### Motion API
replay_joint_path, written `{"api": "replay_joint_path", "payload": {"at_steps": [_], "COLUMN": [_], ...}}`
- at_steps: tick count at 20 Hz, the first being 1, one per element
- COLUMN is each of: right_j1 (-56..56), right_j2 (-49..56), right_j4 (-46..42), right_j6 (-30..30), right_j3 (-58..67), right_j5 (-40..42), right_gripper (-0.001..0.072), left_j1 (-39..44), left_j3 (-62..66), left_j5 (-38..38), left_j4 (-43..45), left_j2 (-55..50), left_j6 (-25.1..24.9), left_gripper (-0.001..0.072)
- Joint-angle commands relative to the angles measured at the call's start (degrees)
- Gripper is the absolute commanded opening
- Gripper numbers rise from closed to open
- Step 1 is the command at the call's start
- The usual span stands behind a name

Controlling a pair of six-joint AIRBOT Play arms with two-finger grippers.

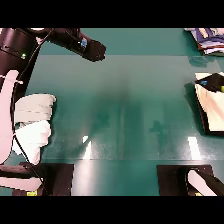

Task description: Fold the shirts.

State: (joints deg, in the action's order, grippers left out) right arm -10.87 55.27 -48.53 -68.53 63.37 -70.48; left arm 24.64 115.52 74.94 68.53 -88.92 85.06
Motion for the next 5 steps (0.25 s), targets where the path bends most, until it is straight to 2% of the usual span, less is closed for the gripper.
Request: {"api": "replay_joint_path", "payload": {"at_steps": [1,5], "right_j1": [8.48,10.16], "right_j2": [-0.04,-0.07], "right_j4": [0.44,0.48], "right_j6": [0.04,0.02], "right_j3": [0.07,0.07], "right_j5": [3.04,2.84], "right_gripper": [0.0022,0.0022], "left_j1": [0.02,0.02], "left_j3": [0.00,0.00], "left_j5": [-0.66,-2.78], "left_j4": [0.00,0.00], "left_j2": [0.00,0.00], "left_j6": [0.02,0.02], "left_gripper": [0.0031,0.0031]}}
